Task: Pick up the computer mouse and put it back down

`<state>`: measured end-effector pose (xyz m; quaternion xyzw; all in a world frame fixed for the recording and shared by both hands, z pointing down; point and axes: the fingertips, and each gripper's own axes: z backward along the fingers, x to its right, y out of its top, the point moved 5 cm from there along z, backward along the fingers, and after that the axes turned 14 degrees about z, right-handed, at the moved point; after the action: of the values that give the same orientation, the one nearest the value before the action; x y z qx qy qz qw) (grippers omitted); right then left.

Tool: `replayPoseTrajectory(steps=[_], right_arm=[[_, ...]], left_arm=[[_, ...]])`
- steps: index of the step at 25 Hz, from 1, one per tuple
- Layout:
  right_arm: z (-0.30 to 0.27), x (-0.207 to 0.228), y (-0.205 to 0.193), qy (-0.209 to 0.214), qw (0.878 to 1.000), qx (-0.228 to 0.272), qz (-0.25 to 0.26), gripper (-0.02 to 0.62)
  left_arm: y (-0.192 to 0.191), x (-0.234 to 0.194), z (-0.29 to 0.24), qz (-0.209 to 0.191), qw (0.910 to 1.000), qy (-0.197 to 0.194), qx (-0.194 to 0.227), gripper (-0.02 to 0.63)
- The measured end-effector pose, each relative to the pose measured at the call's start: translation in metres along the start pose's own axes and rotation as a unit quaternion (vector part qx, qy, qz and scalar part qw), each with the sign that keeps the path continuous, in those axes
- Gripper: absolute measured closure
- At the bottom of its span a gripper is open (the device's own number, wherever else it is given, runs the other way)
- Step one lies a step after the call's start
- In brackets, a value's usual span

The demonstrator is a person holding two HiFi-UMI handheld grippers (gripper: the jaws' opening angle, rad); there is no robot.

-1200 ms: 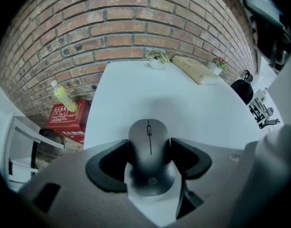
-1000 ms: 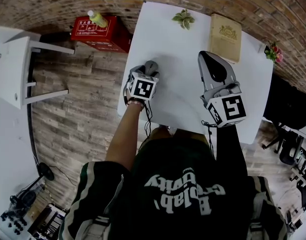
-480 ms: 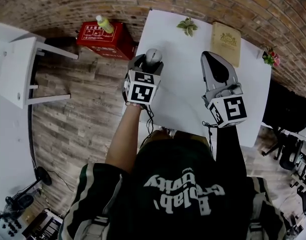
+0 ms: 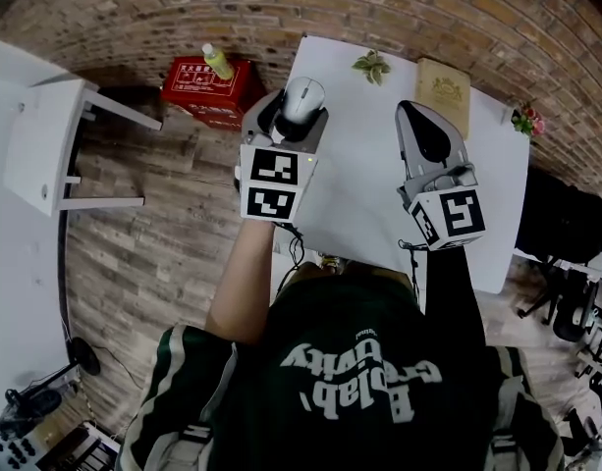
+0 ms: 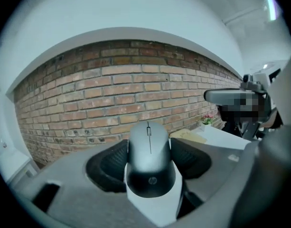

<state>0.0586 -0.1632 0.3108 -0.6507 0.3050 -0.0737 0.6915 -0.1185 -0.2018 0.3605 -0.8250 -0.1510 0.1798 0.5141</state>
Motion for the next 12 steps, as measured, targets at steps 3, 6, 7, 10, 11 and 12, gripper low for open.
replayPoseTrajectory(steps=[3, 6, 7, 10, 11, 12], right_arm=[[0.003, -0.002, 0.009, -0.003, 1.000, 0.010, 0.006, 0.581], [0.004, -0.003, 0.017, -0.005, 1.000, 0.017, 0.011, 0.581], [0.004, -0.004, 0.020, -0.005, 1.000, 0.020, 0.013, 0.581], [0.005, -0.005, 0.028, -0.006, 0.999, 0.028, 0.020, 0.581], [0.006, -0.004, 0.030, -0.008, 0.999, 0.030, 0.022, 0.581], [0.006, -0.004, 0.033, -0.009, 0.999, 0.032, 0.024, 0.581]], left_arm=[[0.022, 0.004, 0.018, -0.006, 0.9992, 0.003, 0.039, 0.314], [0.041, 0.007, 0.034, -0.011, 0.9974, 0.003, 0.071, 0.316], [0.046, 0.008, 0.039, -0.013, 0.9968, 0.003, 0.079, 0.314], [0.058, 0.010, 0.050, -0.016, 0.9950, 0.001, 0.098, 0.315], [0.061, 0.011, 0.053, -0.015, 0.9946, -0.001, 0.103, 0.316], [0.064, 0.012, 0.056, -0.015, 0.9942, -0.003, 0.107, 0.316]])
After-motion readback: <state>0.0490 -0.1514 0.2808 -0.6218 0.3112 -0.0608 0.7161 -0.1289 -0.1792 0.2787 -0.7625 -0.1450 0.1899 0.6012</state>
